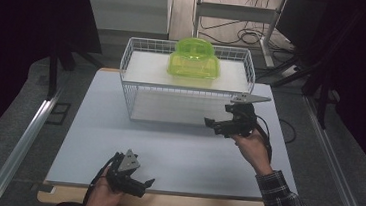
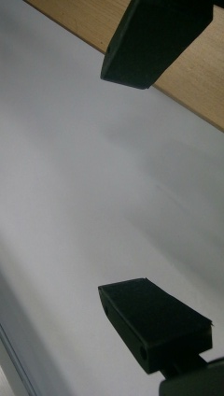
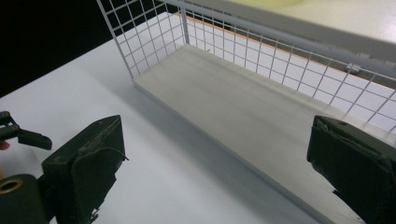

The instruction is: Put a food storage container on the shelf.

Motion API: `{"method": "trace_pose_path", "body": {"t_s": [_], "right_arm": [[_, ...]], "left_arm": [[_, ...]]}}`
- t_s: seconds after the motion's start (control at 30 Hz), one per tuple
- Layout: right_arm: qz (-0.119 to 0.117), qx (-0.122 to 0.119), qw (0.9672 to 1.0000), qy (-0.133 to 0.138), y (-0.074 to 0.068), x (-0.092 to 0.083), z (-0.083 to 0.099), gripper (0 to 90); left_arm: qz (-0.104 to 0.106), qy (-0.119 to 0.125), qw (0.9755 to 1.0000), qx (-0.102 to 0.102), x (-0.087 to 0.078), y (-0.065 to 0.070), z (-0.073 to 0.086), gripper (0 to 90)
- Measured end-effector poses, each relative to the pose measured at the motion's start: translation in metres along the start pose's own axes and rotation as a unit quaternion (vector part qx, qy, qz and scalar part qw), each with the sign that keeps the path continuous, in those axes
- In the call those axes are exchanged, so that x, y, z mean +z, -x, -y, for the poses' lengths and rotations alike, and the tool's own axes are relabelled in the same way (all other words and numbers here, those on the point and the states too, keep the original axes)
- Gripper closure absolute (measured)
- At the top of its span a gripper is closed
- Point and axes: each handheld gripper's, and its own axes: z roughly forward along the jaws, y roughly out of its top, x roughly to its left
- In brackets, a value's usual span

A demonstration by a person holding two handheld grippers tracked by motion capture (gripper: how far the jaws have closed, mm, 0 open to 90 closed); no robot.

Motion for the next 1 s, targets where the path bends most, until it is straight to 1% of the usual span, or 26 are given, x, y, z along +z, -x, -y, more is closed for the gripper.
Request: {"method": "trace_pose_path", "body": {"t_s": [0.07,0.3,0.43,0.67,0.77,1.0], "right_arm": [[0.0,0.001,1.0,-0.002,-0.001,0.0,0.003,4.2],[0.008,-0.012,0.9998,-0.011,-0.004,0.001,0.017,4.0],[0.007,-0.012,0.9998,-0.015,-0.004,0.004,0.026,3.7],[0.011,-0.017,0.9997,-0.011,-0.004,0.007,0.039,2.9],[0.014,-0.021,0.9995,-0.017,-0.004,0.008,0.044,2.1],[0.012,-0.016,0.9996,-0.018,-0.004,0.006,0.054,2.0]], "left_arm": [[-0.001,0.0,1.0,0.001,0.0,0.0,0.0,1.6],[-0.001,0.0,1.0,0.001,0.0,0.0,0.0,1.6],[0.0,-0.001,1.0,0.001,0.0,0.0,0.0,1.6],[-0.001,-0.002,1.0,0.002,0.0,0.001,0.0,1.6],[-0.001,-0.002,1.0,0.003,0.0,0.001,0.0,1.6],[0.0,0.0,1.0,0.004,0.0,0.001,0.0,1.6]]}}
